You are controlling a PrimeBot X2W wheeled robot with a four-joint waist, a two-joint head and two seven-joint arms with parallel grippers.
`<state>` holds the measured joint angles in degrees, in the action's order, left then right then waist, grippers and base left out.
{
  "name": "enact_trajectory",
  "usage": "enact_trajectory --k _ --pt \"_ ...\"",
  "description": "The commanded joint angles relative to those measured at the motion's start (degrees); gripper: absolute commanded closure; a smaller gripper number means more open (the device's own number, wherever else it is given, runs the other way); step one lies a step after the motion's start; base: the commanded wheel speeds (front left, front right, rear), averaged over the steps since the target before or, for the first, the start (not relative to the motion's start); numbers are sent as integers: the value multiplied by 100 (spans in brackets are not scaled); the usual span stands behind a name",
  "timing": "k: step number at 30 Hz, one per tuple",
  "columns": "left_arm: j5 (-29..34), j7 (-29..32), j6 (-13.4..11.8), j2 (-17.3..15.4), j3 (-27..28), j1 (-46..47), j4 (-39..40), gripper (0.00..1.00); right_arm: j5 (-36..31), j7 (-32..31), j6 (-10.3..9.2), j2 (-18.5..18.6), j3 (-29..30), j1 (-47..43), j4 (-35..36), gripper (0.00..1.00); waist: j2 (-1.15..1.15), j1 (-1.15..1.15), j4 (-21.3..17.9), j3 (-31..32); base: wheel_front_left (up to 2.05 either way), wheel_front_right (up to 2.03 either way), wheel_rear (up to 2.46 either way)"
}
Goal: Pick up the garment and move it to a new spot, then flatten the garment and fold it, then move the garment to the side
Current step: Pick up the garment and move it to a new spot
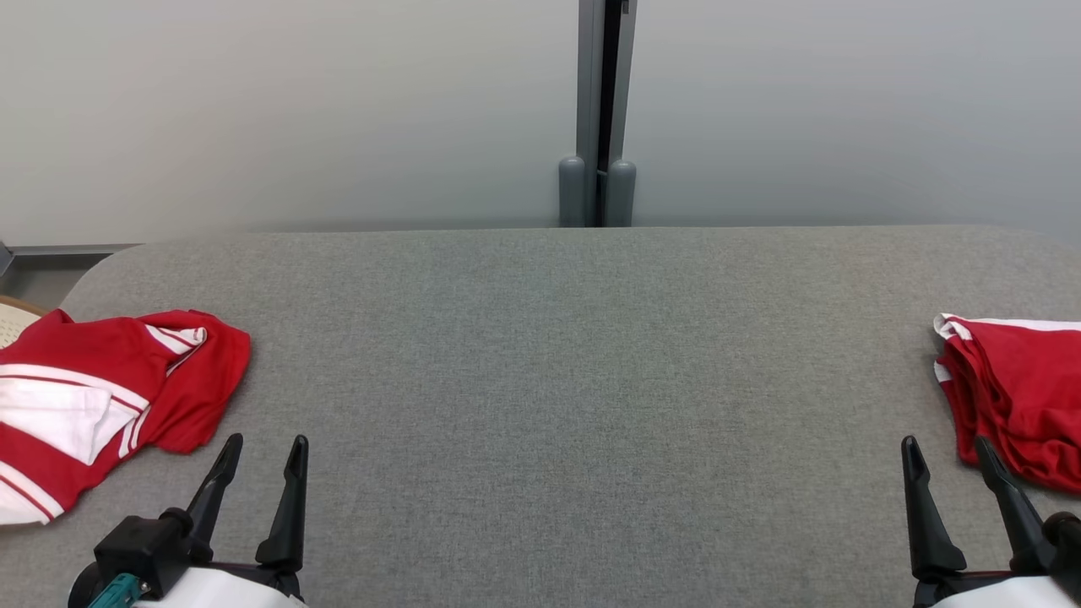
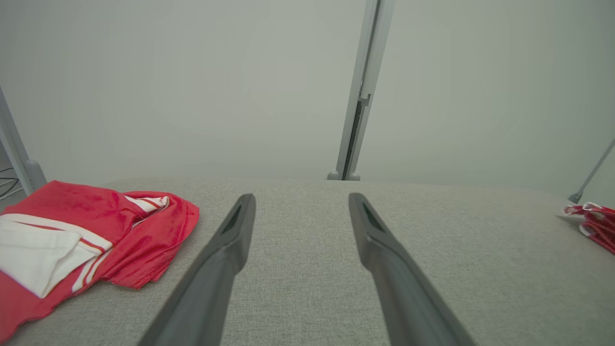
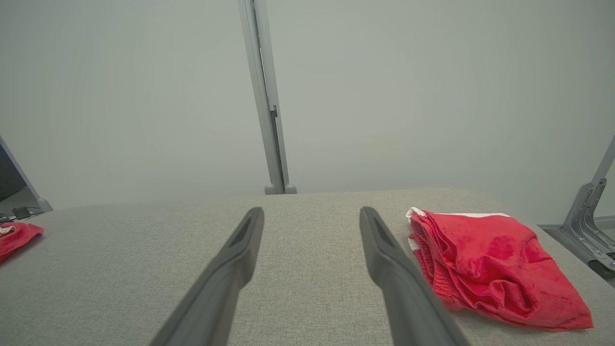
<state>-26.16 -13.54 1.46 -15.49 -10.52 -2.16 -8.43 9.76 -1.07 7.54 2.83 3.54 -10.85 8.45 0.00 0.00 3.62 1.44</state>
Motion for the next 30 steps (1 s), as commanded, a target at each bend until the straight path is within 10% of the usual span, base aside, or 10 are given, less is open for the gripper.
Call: enact_trajectory --k 1,30 --pt "17 22 -28 -39 1 43 12 0 14 14 -10 14 25 -43 26 0 0 0 15 -7 0 0 0" --pt "-195 -159 103 83 416 773 -311 0 -197 -350 -7 13 -104 223 602 0 0 0 2067 -316 0 0 0"
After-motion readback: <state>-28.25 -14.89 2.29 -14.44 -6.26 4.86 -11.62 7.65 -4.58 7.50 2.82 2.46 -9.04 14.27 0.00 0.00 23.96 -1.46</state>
